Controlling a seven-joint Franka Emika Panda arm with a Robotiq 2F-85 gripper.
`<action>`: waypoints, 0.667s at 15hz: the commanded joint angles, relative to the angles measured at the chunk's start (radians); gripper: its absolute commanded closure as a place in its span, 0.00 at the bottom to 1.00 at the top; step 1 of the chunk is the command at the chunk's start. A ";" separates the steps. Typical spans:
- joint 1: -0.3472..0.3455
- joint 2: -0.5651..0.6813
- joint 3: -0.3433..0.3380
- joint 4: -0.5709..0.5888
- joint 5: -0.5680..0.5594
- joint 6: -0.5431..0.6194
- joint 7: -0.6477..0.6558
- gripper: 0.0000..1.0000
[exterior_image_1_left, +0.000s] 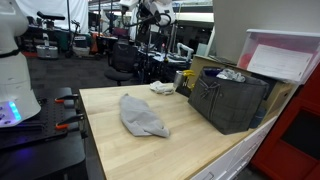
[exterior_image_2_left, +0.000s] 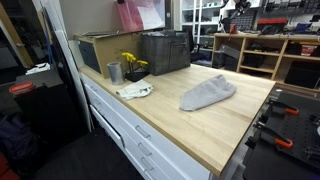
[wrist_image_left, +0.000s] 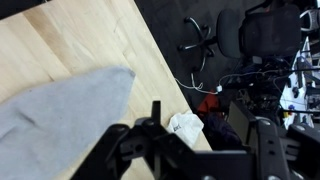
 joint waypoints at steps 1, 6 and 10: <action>-0.039 0.058 0.006 0.003 -0.068 0.040 0.040 0.00; -0.022 0.159 0.054 -0.042 -0.204 0.365 0.143 0.00; 0.001 0.308 0.093 -0.031 -0.326 0.600 0.293 0.00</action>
